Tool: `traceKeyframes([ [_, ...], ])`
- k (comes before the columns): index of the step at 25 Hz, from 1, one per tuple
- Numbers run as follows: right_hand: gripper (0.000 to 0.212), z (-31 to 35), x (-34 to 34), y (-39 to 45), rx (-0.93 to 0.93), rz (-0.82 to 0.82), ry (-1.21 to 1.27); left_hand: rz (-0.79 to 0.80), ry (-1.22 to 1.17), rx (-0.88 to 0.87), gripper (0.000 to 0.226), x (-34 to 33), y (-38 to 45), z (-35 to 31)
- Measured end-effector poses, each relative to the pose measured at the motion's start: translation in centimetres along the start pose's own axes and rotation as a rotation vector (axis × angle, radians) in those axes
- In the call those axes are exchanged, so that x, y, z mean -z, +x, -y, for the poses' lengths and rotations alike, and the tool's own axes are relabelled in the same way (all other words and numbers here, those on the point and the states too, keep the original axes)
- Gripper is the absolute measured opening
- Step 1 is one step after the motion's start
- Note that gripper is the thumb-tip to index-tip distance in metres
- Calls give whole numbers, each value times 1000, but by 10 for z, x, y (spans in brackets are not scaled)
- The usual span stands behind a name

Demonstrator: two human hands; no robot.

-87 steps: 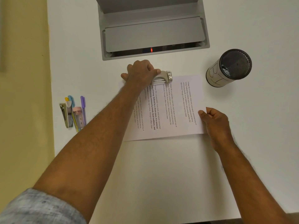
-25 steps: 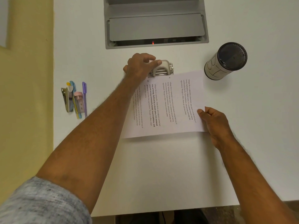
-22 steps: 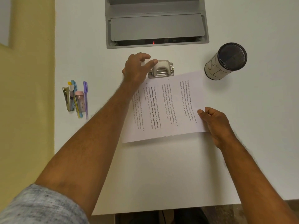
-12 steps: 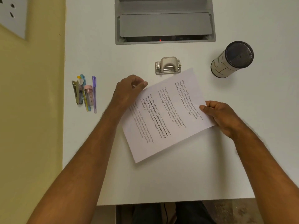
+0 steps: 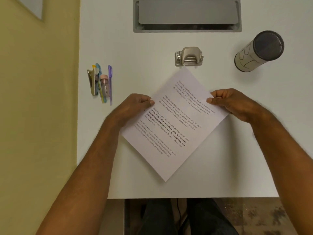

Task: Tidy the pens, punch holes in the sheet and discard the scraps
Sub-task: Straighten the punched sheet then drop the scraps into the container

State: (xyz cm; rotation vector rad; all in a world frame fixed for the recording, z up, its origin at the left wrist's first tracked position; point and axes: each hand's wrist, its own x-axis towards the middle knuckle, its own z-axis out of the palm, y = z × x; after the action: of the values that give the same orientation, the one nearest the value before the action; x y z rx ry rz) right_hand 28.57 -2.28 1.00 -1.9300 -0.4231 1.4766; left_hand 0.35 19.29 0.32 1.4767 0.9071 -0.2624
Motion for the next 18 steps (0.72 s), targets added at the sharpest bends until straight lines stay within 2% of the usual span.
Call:
traceKeyframes([
  [2,16,3,-2,2,-10,-5,15,-35,-62,-4,32,-6,-7,11],
  [5,24,5,-7,0,-28,-67,97,-104,-216,25,27,-15,-14,23],
  [8,28,-1,-18,-6,-33,-104,316,-207,-368,64,23,-25,-19,32],
  [12,15,-17,-57,-21,-27,-128,535,-365,-568,92,21,-52,-27,40],
  [15,17,-35,-84,-31,17,-190,521,-427,-642,103,27,-78,-32,41],
  [18,22,-43,-90,-37,62,-278,415,-436,-654,113,23,-93,-36,41],
])
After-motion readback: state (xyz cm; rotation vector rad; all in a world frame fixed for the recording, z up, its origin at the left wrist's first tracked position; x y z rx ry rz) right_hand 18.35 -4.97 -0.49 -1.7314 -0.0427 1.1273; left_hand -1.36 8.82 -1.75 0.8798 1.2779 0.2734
